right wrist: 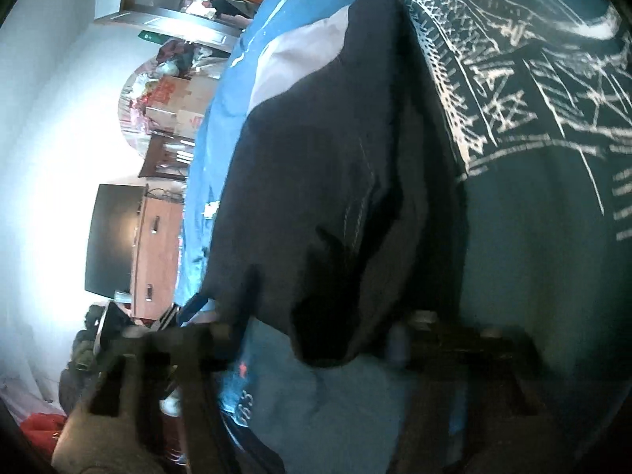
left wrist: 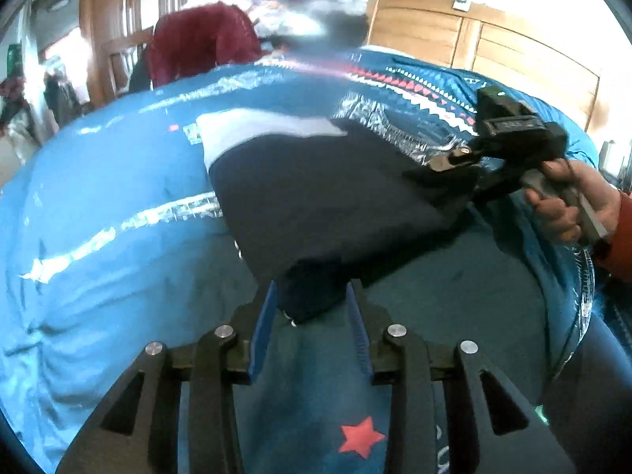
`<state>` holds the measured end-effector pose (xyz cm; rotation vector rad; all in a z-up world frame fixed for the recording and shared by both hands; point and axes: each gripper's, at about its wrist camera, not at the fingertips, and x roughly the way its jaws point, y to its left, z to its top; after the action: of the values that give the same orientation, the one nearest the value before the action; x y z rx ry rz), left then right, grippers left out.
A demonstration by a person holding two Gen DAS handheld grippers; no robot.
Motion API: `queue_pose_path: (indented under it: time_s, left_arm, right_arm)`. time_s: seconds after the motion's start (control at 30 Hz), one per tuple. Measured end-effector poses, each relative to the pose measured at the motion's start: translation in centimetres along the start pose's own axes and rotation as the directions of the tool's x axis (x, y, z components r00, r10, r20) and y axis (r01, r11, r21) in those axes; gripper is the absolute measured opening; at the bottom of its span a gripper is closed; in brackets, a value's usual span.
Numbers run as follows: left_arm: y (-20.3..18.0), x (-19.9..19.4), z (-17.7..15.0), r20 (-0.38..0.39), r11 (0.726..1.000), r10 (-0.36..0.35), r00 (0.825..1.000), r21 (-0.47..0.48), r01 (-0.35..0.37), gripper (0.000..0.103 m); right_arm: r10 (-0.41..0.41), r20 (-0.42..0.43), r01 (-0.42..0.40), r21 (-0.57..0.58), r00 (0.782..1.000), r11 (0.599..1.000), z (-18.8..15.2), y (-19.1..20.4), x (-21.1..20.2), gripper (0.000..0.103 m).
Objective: Fold large clothes
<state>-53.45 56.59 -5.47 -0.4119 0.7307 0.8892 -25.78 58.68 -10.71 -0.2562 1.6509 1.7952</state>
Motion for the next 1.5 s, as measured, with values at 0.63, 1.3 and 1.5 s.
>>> queue_pose_path:
  time_s: [0.63, 1.3, 1.5]
  left_arm:
    - [-0.9, 1.2, -0.9, -0.027, 0.964, 0.118, 0.993, 0.241, -0.108, 0.027]
    - [3.5, 8.5, 1.1, -0.082, 0.998, 0.059, 0.995, 0.017, -0.058, 0.06]
    - [3.5, 3.2, 1.0, -0.081, 0.987, 0.158, 0.984, -0.016, -0.16, 0.058]
  right_arm:
    - [-0.158, 0.05, 0.164, -0.123, 0.986, 0.979, -0.4, -0.4, -0.4, 0.002]
    - [-0.462, 0.239, 0.52, -0.389, 0.854, 0.76, -4.2, 1.0, 0.4, 0.0]
    - [-0.5, 0.401, 0.633, -0.353, 0.768, 0.689, -8.6, 4.9, -5.2, 0.066]
